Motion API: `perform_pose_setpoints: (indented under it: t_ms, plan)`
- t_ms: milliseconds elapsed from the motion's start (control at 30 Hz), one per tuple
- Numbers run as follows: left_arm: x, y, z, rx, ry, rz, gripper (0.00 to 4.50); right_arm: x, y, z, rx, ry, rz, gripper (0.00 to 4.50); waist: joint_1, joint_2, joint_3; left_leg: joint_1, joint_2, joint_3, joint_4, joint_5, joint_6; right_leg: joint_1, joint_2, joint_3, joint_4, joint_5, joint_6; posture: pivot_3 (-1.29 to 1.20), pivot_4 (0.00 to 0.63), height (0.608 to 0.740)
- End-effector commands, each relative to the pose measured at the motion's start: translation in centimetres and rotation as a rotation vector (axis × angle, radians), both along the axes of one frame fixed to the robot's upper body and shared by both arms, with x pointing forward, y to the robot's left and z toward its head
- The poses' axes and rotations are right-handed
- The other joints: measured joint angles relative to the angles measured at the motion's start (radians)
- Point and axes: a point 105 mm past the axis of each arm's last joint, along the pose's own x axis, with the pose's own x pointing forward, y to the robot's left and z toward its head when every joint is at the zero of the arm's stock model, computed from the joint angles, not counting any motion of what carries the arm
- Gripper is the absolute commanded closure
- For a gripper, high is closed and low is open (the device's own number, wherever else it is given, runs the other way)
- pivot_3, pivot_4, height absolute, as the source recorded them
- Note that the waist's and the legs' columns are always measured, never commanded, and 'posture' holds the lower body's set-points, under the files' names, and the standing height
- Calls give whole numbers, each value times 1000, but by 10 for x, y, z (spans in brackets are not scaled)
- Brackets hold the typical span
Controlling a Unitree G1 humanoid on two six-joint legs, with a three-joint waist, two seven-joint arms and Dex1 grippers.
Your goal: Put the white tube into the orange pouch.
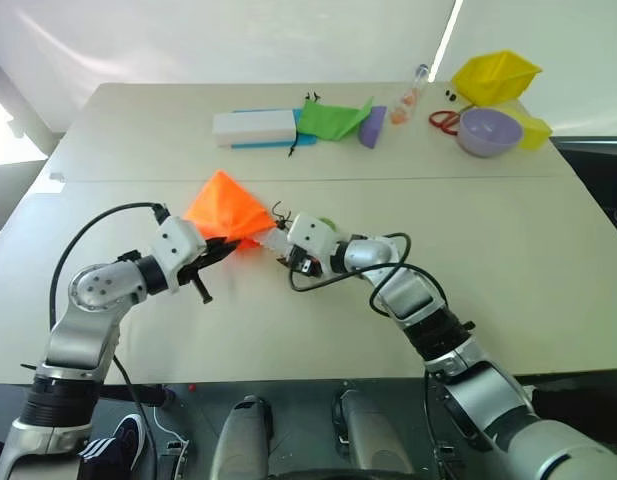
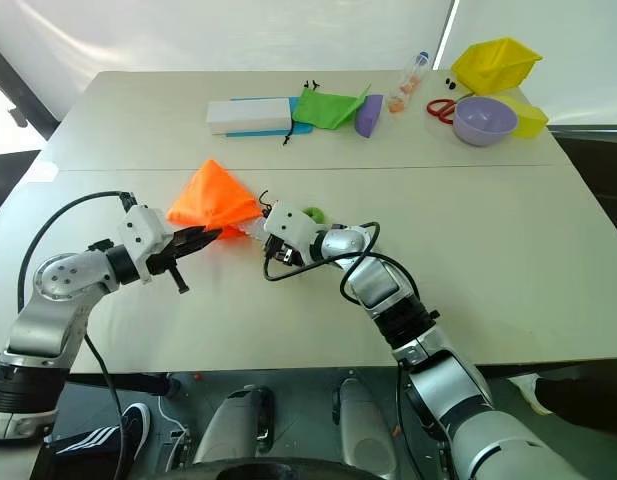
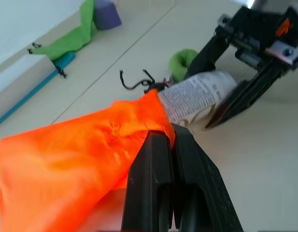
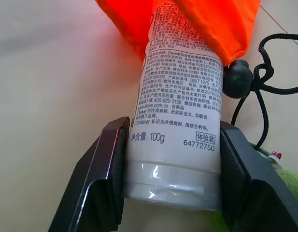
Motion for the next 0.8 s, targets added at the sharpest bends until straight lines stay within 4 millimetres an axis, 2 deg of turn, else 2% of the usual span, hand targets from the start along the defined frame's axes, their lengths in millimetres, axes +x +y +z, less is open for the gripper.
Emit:
perform_pose_setpoints:
  t_ms: [33,233,333,533,600,800]
  plan:
    - [-4,-5,18,-9,-64,-19,4500,-2,2,4,-23,-53,24,2663,0,0,0,0,0,0,0,0,0,0,0,0,0,0,0,0,150,740]
    - [-11,-4,-3,85,-4,-33,4500,-5,23,19,89,-21,34,2663,-4,0,0,0,0,0,0,0,0,0,1,0,0,0,0,0,150,740]
    - [-12,-3,-5,93,-4,-27,4500,-13,39,26,147,15,75,2663,-3,0,0,0,1,0,0,0,0,-1,1,0,1,0,0,0,150,740]
    - [-10,-3,-6,107,-2,-21,4500,-12,62,22,186,73,88,2663,-1,0,0,0,0,0,0,0,0,-1,0,0,0,0,0,0,150,740]
    - [-10,0,-5,98,2,-10,4500,-8,66,29,239,86,57,2663,-1,0,0,0,0,0,0,0,0,-1,0,0,0,0,0,0,150,740]
    - [-14,4,-11,111,32,-19,4500,-5,76,21,217,78,37,2663,-2,0,0,0,0,0,0,0,0,-1,0,0,0,0,0,0,150,740]
